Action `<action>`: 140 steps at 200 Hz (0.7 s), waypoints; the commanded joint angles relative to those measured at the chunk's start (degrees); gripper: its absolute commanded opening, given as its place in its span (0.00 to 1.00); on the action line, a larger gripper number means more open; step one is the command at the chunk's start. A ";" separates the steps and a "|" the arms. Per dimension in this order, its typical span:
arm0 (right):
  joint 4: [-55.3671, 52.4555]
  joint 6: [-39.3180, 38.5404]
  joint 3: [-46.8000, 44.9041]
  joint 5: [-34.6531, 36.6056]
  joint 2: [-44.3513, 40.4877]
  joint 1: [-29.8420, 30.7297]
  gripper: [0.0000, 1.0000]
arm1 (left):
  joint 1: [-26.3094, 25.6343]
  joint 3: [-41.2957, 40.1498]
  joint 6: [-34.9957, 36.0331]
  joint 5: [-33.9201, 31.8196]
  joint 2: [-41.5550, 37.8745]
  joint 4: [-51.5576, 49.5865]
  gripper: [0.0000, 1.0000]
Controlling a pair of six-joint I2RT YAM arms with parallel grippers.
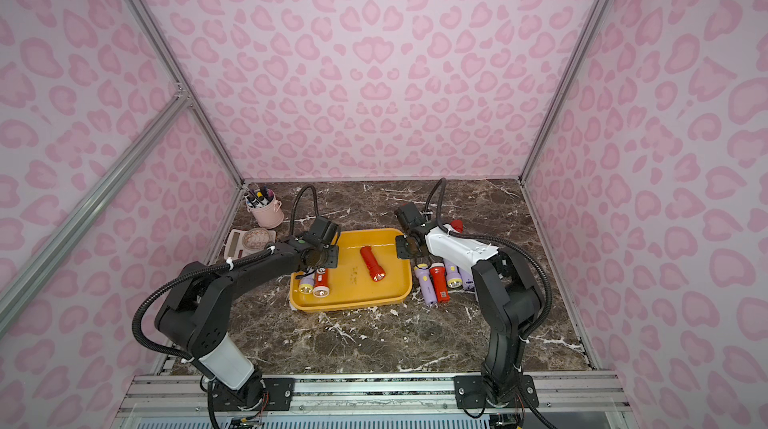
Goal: Put the flashlights into the storage boxes
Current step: Move the storage box to the center of the board.
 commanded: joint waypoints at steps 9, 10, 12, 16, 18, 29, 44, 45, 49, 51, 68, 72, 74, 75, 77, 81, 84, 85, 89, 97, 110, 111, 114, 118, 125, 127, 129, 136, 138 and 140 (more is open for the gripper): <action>0.34 -0.46 0.31 -0.83 0.81 -0.05 0.26 | 0.88 5.43 1.60 1.86 4.38 0.97 0.61; 0.35 -0.46 0.28 -0.87 0.81 -0.05 0.26 | 0.93 5.56 1.60 1.95 4.51 1.02 0.61; 0.36 -0.48 0.25 -0.91 0.76 0.00 0.26 | 1.03 5.82 1.61 2.02 4.76 1.01 0.61; 0.36 -0.47 0.32 -1.00 0.76 -0.05 0.26 | 1.21 6.31 1.61 2.14 5.24 1.08 0.61; 0.36 -0.46 0.29 -1.07 0.86 -0.09 0.26 | 1.35 6.61 1.52 2.18 5.47 1.13 0.61; 0.23 -0.59 0.53 -1.13 0.98 -0.12 0.26 | 1.91 7.74 1.51 3.05 6.56 1.58 0.61; 0.10 -0.81 0.67 -1.19 1.07 -0.38 0.26 | 2.75 9.84 1.51 3.84 8.22 1.53 0.61; 0.10 -0.81 0.68 -1.19 1.07 -0.39 0.26 | 2.74 9.95 1.56 3.91 8.28 1.56 0.61; 0.01 -0.86 0.71 -1.20 1.15 -0.50 0.26 | 2.93 10.46 1.67 4.07 8.74 1.59 0.61; 0.01 -0.89 0.82 -1.19 1.16 -0.60 0.27 | 3.09 10.79 1.69 4.18 9.01 1.48 0.61; -0.08 -1.07 1.17 -1.75 1.33 -1.16 0.27 | 3.95 13.02 2.33 4.59 10.94 1.32 0.61; -0.13 -1.14 1.21 -1.86 1.33 -1.18 0.27 | 4.21 13.54 2.50 4.67 11.38 1.33 0.61; -0.11 -1.16 1.28 -1.88 1.34 -1.25 0.27 | 4.31 13.75 2.58 4.79 11.60 1.26 0.61; -0.10 -1.16 1.29 -1.88 1.34 -1.31 0.27 | 4.41 13.89 2.66 4.87 11.72 1.21 0.61; -0.08 -1.16 1.47 -1.95 1.34 -1.40 0.27 | 4.54 14.17 2.77 4.97 11.99 1.19 0.61; -0.15 -1.25 1.55 -2.06 1.43 -1.47 0.27 | 4.78 14.66 2.93 5.22 12.41 1.10 0.61; -0.16 -1.25 1.63 -2.13 1.45 -1.52 0.27 | 4.95 14.72 3.12 5.40 12.65 1.07 0.61; -0.17 -1.25 1.68 -2.14 1.43 -1.49 0.27 | 4.99 14.73 3.16 5.44 12.74 1.11 0.61; -0.25 -1.30 1.85 -2.27 1.50 -1.50 0.27 | 5.25 14.71 3.31 5.52 13.23 1.07 0.61; -0.40 -1.41 2.23 -2.46 1.69 -1.54 0.27 | 5.75 17.10 3.53 5.96 14.04 0.77 0.61; -0.77 -1.68 3.07 -2.59 2.08 -1.65 0.28 | 6.25 18.75 3.78 6.55 15.11 -0.13 0.60; -0.82 -1.68 3.11 -2.63 2.10 -1.59 0.28 | 6.29 18.85 3.83 6.54 15.15 -0.19 0.60; -0.93 -1.81 3.27 -2.67 2.19 -1.64 0.29 | 6.32 19.10 3.84 6.65 15.25 -0.43 0.60; -1.08 -1.93 3.58 -2.89 2.33 -1.65 0.30 | 6.33 19.36 3.96 6.85 15.28 -0.67 0.60; -1.30 -2.19 3.96 -3.11 2.42 -1.55 0.31 | 6.23 19.64 3.99 7.46 14.98 -0.98 0.60; -1.33 -2.26 4.01 -3.16 2.40 -1.54 0.32 | 6.25 19.58 3.98 7.69 14.78 -1.01 0.60; -1.38 -2.34 4.02 -3.19 2.39 -1.54 0.33 | 6.25 19.50 3.87 7.85 14.69 -0.99 0.60; -1.31 -2.49 3.97 -3.29 2.08 -1.46 0.36 | 6.23 19.06 3.47 8.53 13.77 -0.74 0.60; -1.31 -2.49 4.00 -3.29 2.01 -1.50 0.37 | 6.25 18.89 3.39 8.77 13.49 -0.71 0.60; -1.24 -2.57 4.02 -3.23 1.92 -1.40 0.38 | 6.21 18.72 3.24 8.98 13.16 -0.65 0.60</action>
